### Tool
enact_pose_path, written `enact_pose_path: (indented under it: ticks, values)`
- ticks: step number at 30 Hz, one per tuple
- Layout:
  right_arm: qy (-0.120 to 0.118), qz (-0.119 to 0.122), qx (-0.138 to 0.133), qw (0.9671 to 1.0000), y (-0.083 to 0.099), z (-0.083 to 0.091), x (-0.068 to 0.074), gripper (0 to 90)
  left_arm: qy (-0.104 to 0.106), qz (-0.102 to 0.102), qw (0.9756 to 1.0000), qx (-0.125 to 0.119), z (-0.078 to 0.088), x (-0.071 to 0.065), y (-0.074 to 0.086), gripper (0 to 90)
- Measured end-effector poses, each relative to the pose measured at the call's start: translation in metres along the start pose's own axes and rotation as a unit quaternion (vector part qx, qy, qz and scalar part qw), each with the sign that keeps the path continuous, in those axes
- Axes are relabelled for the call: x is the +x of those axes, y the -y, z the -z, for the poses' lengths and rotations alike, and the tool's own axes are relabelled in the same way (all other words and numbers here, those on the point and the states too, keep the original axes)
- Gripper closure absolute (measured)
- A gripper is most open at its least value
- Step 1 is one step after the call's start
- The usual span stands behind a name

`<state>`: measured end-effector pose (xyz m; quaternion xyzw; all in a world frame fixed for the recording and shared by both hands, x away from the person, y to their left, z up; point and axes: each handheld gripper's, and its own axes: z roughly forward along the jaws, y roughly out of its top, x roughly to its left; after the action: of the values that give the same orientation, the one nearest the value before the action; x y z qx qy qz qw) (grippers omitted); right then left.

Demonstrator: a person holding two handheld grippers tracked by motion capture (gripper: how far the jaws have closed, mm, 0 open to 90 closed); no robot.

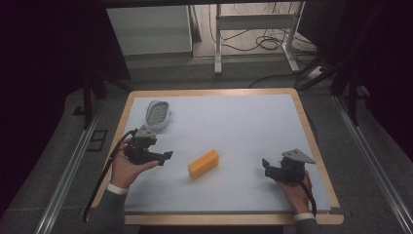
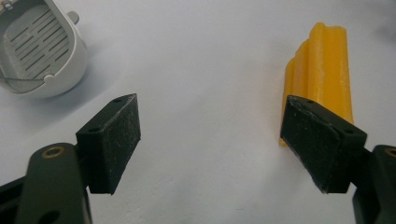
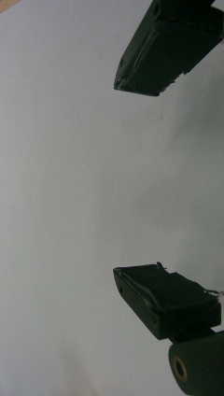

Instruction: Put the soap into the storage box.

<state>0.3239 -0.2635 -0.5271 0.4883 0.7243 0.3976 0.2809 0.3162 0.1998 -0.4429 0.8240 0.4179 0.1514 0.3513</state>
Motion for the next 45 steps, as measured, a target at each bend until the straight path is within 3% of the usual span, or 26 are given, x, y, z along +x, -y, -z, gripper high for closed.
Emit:
enact_pose_path:
  ticks: [22, 37, 45]
  values:
    - [0.003, 0.003, 0.001, 1.0, 0.0, 0.0, 0.001, 9.4, 0.021, -0.033, 0.9992, 0.013, -0.016, -0.023, -0.02, 20.1]
    - [0.003, 0.0, 0.0, 1.0, 0.0, 0.0, 0.0, 9.4, 0.047, -0.05, 0.9975, 0.02, -0.034, -0.044, -0.033, 20.1]
    - [0.003, -0.001, 0.001, 1.0, 0.0, 0.0, 0.0, 9.4, 0.048, -0.065, 0.9962, 0.032, -0.041, -0.054, -0.04, 20.0]
